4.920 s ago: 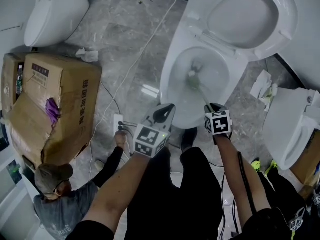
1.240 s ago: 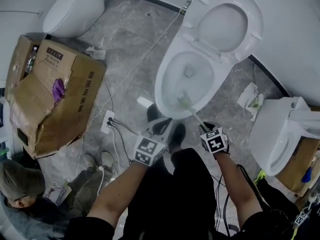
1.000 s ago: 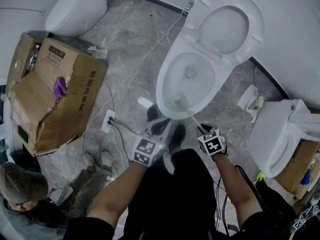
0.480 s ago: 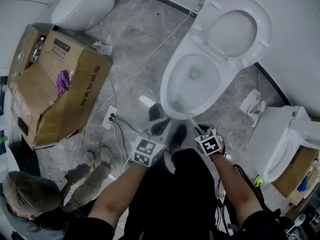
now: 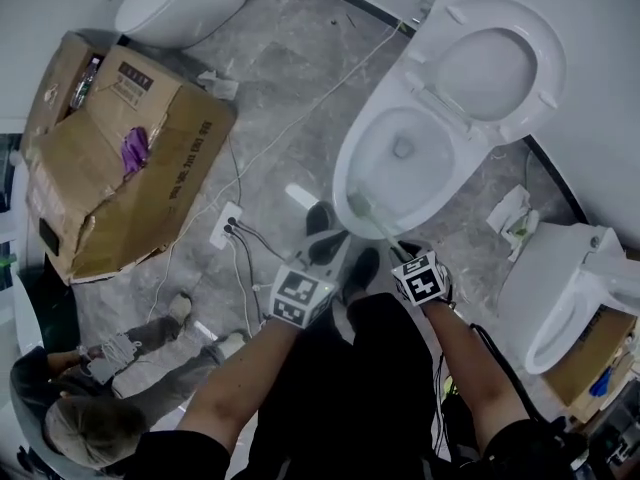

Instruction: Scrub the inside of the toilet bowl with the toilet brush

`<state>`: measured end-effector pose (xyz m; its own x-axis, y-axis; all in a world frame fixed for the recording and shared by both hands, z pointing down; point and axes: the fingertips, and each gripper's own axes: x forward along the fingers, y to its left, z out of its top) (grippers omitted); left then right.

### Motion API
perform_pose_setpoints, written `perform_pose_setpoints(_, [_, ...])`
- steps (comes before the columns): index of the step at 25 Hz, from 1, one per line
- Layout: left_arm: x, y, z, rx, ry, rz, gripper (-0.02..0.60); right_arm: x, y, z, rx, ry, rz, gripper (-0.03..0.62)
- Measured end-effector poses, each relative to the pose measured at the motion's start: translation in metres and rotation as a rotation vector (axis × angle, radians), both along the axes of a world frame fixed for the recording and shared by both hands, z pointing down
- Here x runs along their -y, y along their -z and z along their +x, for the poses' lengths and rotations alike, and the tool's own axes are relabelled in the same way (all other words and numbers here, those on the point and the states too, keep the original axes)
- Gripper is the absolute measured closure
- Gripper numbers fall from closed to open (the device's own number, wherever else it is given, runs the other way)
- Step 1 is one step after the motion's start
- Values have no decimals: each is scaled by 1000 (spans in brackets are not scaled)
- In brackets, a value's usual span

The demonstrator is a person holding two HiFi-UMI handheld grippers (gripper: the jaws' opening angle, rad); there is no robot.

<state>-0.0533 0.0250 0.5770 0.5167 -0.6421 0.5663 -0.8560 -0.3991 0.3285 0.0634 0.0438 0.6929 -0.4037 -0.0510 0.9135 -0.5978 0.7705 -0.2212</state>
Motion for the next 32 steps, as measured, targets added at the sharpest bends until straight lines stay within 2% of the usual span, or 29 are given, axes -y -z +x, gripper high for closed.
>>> perform_pose_setpoints(13, [30, -5, -8, -13, 17, 9, 573, 43, -8, -15, -5, -26, 6, 502])
perform_pose_setpoints(23, [64, -4, -7, -12, -30, 8, 574, 87, -13, -23, 11, -88, 15, 502])
perform_pose_setpoints(32, [90, -7, -7, -33, -39, 7, 574, 124, -20, -23, 5, -134, 40, 502])
